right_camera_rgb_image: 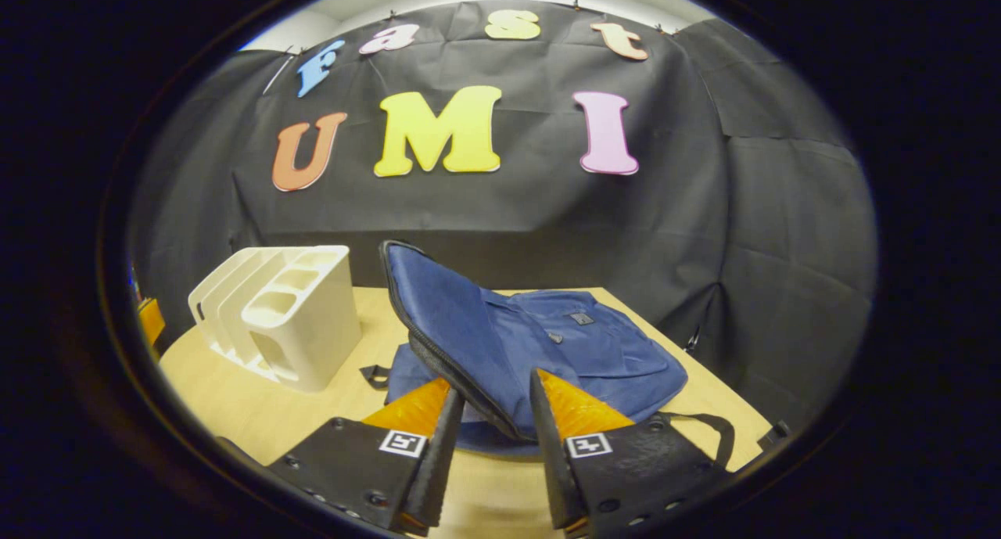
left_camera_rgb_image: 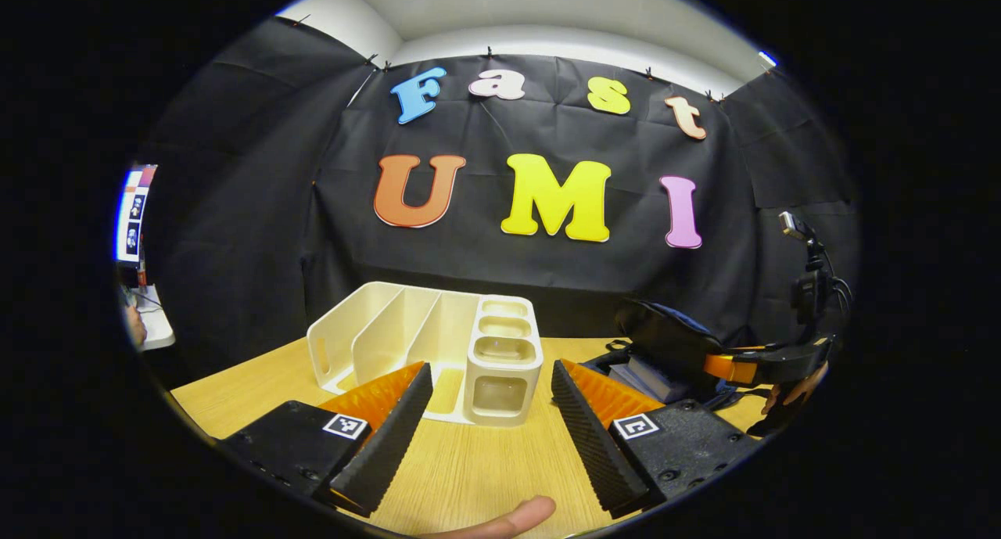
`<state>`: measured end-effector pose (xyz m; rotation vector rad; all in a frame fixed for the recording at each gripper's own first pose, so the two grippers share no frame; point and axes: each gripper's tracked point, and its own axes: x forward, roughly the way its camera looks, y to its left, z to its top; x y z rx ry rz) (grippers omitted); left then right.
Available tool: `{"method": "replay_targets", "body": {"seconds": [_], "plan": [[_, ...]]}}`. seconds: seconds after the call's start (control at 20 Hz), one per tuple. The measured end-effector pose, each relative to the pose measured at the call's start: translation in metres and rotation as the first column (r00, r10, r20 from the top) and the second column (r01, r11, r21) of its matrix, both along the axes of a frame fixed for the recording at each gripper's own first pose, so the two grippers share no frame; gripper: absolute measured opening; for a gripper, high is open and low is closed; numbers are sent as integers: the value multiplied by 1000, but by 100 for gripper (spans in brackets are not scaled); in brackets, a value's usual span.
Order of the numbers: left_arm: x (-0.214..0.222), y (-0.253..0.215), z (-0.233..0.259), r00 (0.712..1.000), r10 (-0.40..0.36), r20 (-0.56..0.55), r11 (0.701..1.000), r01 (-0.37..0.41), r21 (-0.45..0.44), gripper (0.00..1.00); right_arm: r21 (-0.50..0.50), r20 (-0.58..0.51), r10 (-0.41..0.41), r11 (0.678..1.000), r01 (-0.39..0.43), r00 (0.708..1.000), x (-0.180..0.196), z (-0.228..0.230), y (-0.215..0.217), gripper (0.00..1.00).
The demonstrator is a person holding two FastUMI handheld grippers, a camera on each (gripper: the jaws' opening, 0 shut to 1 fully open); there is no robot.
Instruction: Open the schoolbag, grab two books from the bookshelf and put them into the schoolbag.
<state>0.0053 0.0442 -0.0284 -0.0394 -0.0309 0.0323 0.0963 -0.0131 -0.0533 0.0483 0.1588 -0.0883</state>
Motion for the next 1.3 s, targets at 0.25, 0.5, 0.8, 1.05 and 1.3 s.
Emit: {"method": "replay_targets", "body": {"seconds": [0.25,0.5,0.8,1.05,1.3], "plan": [[-14,-12,14,1000,-2,30,1000,2,6,98,11,109,27,1000,-29,994,-50,23,5,61],[-21,-28,21,999,-17,52,999,15,49,98,-57,150,127,991,-120,980,-85,35,18,86],[-35,-42,27,997,-53,54,998,52,33,98,-99,183,157,985,-141,970,-115,47,20,95],[-37,-52,24,995,-97,35,995,96,29,97,-79,238,104,993,-88,966,-125,61,8,98],[-34,-41,24,998,-59,25,997,58,43,98,-47,205,71,997,-62,976,-111,50,-2,95]]}}
